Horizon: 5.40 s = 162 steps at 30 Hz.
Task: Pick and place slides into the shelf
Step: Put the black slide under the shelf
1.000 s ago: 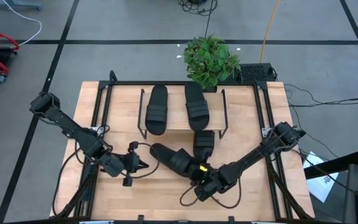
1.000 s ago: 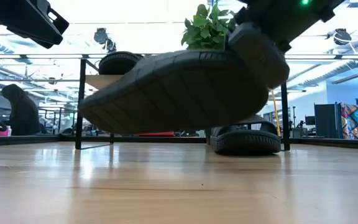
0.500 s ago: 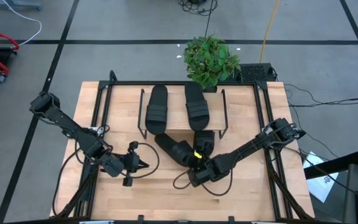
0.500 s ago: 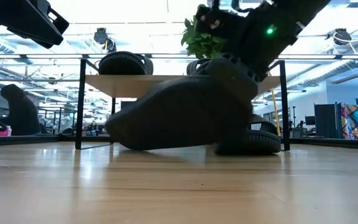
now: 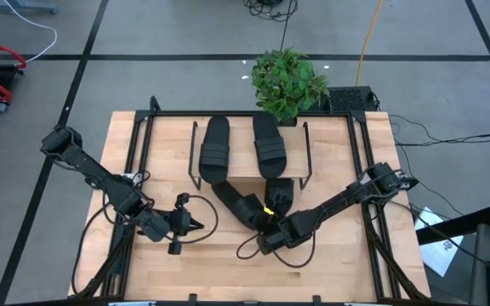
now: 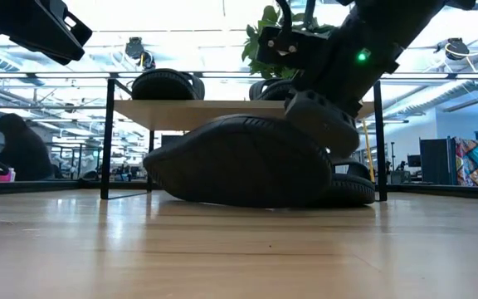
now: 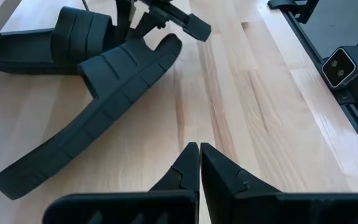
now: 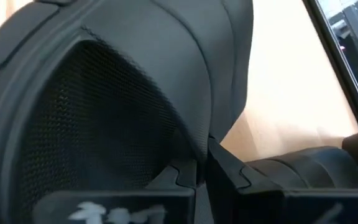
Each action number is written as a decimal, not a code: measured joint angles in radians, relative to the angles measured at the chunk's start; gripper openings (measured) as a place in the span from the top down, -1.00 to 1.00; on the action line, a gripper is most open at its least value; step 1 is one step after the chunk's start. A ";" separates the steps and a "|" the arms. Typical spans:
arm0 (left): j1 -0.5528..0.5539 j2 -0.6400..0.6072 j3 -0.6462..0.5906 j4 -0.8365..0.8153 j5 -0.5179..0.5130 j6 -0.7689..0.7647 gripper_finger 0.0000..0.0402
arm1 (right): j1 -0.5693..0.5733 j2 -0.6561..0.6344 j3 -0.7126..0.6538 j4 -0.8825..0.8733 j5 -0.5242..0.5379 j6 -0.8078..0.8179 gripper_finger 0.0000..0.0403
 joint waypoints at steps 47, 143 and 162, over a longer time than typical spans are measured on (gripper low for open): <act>0.036 0.309 0.044 0.430 -0.035 0.133 0.94 | 0.162 -0.385 -0.101 0.245 -0.143 -0.515 0.94; 0.100 1.067 1.302 -1.144 -0.154 -0.156 0.77 | 0.265 -1.061 -0.656 0.669 -0.019 -0.643 0.97; -0.110 0.794 0.974 -1.091 -0.382 -0.547 0.59 | 0.264 -1.059 -0.656 0.615 -0.020 -0.659 0.97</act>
